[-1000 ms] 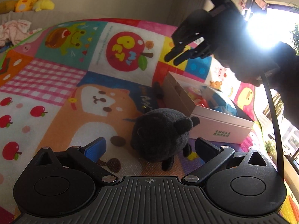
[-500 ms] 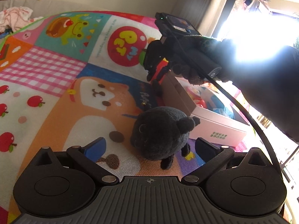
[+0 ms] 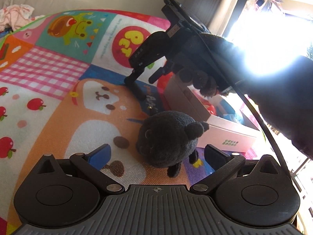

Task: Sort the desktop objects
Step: 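Grasp the upright black cylinder on the mat with the right gripper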

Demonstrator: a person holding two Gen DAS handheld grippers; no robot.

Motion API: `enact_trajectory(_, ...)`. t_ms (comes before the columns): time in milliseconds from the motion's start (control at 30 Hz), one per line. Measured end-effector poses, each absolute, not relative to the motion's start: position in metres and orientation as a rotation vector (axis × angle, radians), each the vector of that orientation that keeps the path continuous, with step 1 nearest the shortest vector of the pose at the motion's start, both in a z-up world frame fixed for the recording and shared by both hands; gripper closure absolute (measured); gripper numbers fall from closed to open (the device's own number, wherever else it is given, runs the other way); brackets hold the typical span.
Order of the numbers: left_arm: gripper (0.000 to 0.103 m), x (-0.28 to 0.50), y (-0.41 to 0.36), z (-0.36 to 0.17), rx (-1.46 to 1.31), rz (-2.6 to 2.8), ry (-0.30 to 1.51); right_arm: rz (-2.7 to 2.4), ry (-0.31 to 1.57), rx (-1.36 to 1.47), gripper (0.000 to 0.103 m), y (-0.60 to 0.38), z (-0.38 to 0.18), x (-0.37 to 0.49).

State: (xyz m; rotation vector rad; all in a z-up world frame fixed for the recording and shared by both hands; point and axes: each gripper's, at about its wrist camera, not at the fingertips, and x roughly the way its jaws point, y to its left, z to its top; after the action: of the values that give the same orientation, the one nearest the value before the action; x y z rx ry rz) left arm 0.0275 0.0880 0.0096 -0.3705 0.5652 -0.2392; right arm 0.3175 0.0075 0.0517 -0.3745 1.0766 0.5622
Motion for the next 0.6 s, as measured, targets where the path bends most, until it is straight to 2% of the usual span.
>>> enact_trajectory(67,0.000,0.029,0.090,0.009,-0.383,-0.243,0.571,0.591,1.099,-0.356,0.068,0.016,0.046,0.312)
enact_trajectory(133,0.000,0.030,0.092,0.007,-0.402,-0.246,0.577,0.607,1.070,-0.387,0.075,0.025,0.042,0.298)
enact_trajectory(167,0.000,0.031,0.093,0.007,-0.410,-0.246,0.580,0.625,1.061,-0.413,0.084,0.029,0.042,0.291)
enact_trajectory(333,0.000,0.033,0.096,0.005,-0.431,-0.248,0.590,0.696,1.015,-0.373,0.085,0.014,0.074,0.253)
enact_trajectory(500,0.000,0.033,0.095,0.004,-0.431,-0.246,0.592,0.782,0.905,-0.229,0.085,-0.063,0.135,0.189)
enact_trajectory(600,0.000,0.034,0.094,0.004,-0.427,-0.243,0.594,0.775,0.846,-0.177,0.085,-0.113,0.152,0.149)
